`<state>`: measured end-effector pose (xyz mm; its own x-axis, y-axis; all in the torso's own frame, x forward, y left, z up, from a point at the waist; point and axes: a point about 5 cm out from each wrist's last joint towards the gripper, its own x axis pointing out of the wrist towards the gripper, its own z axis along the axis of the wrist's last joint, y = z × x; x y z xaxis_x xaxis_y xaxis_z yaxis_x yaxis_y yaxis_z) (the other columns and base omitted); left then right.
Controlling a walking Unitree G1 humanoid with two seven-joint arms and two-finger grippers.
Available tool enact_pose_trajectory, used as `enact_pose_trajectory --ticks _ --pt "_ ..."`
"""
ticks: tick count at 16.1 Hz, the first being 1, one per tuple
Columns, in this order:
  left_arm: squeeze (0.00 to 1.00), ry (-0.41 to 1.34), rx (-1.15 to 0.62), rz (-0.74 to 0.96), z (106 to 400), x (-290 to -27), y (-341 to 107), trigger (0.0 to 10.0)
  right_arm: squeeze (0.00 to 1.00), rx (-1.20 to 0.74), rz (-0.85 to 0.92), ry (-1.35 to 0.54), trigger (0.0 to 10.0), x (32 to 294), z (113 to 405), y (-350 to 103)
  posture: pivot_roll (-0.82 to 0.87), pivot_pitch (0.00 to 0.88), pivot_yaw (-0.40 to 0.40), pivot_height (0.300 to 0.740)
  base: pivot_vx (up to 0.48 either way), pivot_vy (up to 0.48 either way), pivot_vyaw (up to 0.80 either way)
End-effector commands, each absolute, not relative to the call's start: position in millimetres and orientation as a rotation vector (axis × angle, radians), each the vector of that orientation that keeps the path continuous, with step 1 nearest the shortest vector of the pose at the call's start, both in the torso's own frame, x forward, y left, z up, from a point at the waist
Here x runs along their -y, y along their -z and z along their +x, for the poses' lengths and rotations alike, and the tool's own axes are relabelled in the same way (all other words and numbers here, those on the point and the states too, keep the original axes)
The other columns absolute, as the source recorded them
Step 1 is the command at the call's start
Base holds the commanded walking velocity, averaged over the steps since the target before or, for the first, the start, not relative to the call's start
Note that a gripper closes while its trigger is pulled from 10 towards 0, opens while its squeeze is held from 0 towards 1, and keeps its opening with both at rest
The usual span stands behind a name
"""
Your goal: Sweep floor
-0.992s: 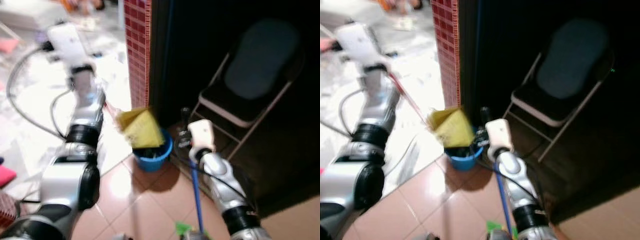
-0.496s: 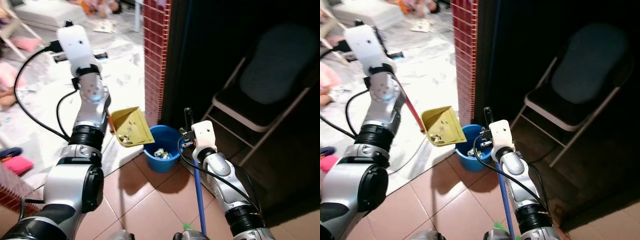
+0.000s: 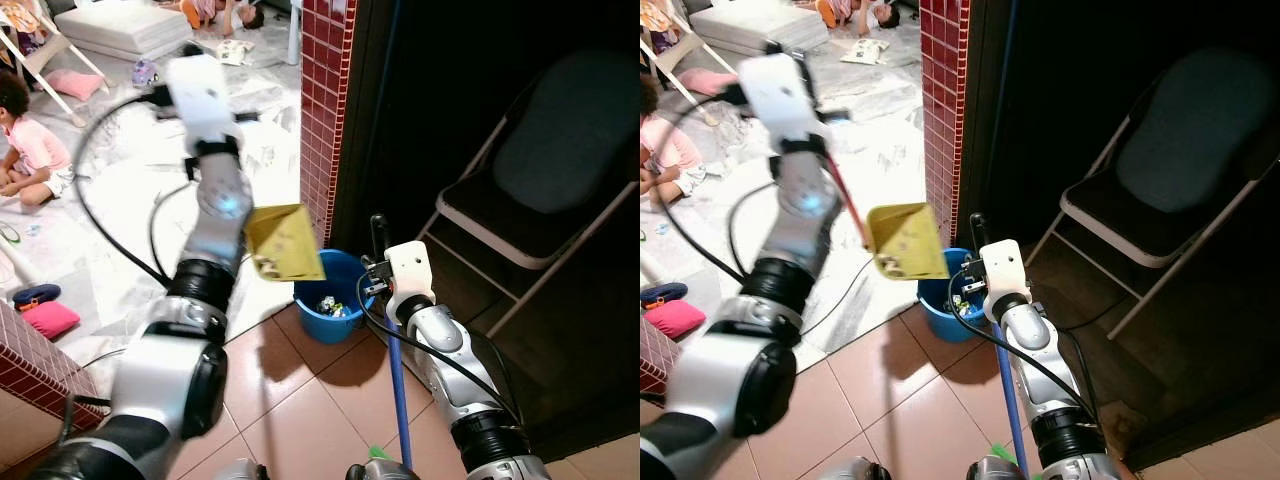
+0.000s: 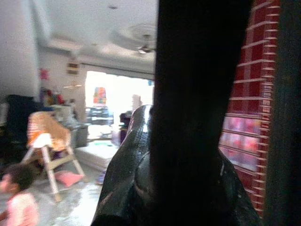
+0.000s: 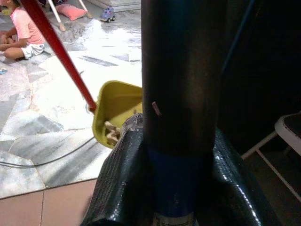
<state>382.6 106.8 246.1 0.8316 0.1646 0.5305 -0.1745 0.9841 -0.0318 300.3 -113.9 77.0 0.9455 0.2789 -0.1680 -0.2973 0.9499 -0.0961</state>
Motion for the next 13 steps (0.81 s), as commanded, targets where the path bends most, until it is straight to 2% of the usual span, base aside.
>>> enact_pose_trajectory --ticks 1,3,7,13 --pt "0.00 -0.109 0.700 0.033 373 -95 -266 10.0 0.00 -0.070 -0.137 -0.278 10.0 116 304 -93 -0.15 0.000 0.028 0.740 0.000 0.000 0.00" --pt "0.00 -0.013 0.731 0.087 367 -81 -259 10.0 0.00 -0.038 -0.230 -0.217 10.0 134 302 -101 -0.16 0.000 0.035 0.740 0.000 0.000 0.00" --pt "0.00 0.207 0.809 0.185 351 -51 -250 10.0 0.00 -0.024 -0.267 -0.146 10.0 163 292 -103 -0.17 0.000 0.053 0.740 0.000 0.000 0.00" --pt "0.00 0.597 0.879 0.233 315 -9 -230 10.0 0.00 -0.017 -0.251 -0.131 10.0 160 290 -100 -0.17 0.000 0.075 0.740 0.000 0.000 0.00"
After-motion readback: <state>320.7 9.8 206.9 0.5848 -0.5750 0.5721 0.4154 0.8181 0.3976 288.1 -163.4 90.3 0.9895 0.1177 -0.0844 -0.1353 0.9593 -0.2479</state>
